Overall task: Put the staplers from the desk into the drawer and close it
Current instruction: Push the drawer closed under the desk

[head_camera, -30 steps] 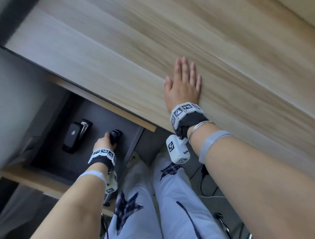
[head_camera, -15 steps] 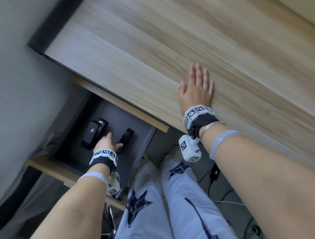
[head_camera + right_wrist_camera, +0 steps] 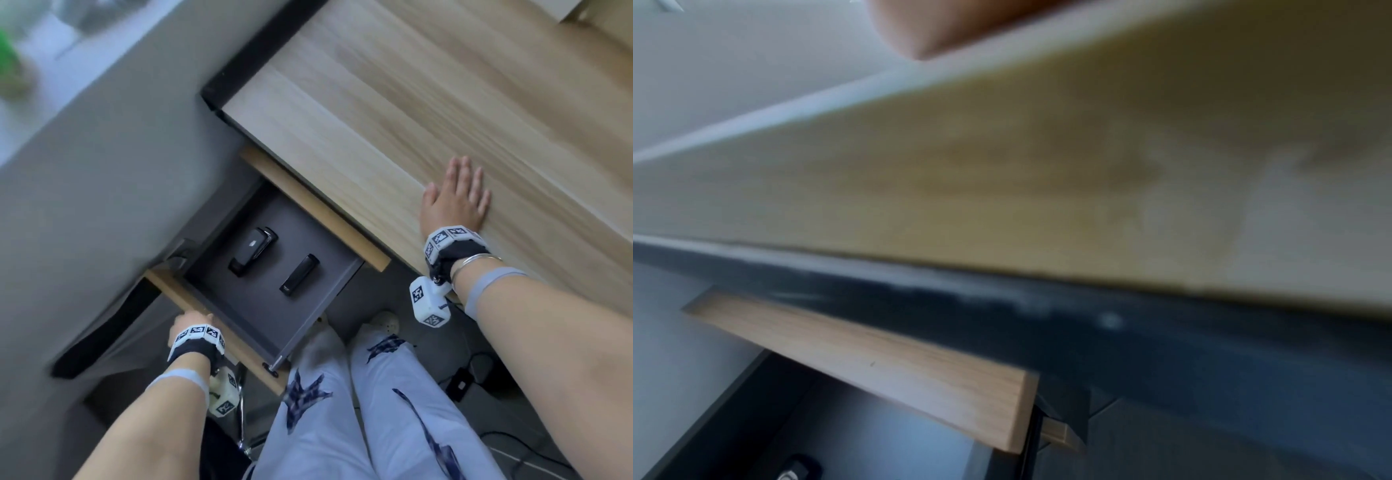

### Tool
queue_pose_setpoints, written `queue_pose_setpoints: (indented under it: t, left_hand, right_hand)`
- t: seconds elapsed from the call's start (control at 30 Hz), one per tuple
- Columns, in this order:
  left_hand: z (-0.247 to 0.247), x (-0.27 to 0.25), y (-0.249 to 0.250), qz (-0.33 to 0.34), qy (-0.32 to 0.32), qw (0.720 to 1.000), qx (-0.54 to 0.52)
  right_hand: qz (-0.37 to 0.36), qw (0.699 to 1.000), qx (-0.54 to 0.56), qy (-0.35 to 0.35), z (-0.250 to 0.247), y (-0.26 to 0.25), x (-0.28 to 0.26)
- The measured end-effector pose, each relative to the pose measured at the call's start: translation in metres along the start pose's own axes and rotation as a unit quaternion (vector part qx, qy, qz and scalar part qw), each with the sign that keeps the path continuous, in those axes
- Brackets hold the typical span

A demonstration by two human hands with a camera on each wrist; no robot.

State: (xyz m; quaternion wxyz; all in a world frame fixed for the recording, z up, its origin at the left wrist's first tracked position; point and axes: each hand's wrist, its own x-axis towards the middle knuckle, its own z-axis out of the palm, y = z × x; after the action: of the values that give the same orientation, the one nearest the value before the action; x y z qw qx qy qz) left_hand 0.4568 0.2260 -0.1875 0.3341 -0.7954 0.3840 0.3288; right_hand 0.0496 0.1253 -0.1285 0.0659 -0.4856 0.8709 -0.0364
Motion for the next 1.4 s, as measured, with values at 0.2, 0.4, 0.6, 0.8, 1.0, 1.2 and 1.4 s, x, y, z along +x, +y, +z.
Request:
queue_pose_setpoints:
  t: [0.2, 0.4, 0.6, 0.8, 1.0, 1.2, 1.4]
  left_hand:
    - [0.019, -0.012, -0.003, -0.034, -0.037, 0.995, -0.083]
    - [0.019, -0.009, 0.013, -0.077, -0.017, 0.986, -0.146]
    - [0.014, 0.013, 0.03, -0.078, -0.045, 0.983, -0.161]
    - [-0.001, 0.013, 0.065, -0.009, -0.041, 0.986, -0.159]
    - [-0.023, 0.002, 0.114, 0.059, -0.03, 0.97, -0.232]
    - [-0.034, 0.011, 0.16, 0.109, -0.045, 0.94, -0.321]
    - [-0.051, 0.006, 0.201, 0.171, -0.054, 0.932, -0.315]
  right_hand:
    - [-0.001, 1.0, -0.001, 0.011, 0.003, 0.001, 0.001]
    - [-0.003, 1.0, -0.007, 0.012, 0.003, 0.001, 0.001]
    - [-0.006, 1.0, -0.008, 0.017, 0.004, 0.001, 0.001]
    - [-0.007, 1.0, -0.013, 0.016, 0.004, 0.001, 0.001]
    - [-0.009, 1.0, -0.005, 0.015, 0.004, 0.001, 0.002]
    - [-0.006, 1.0, -0.016, 0.008, 0.004, 0.001, 0.002]
    - [-0.005, 1.0, -0.013, 0.009, 0.004, 0.002, 0.003]
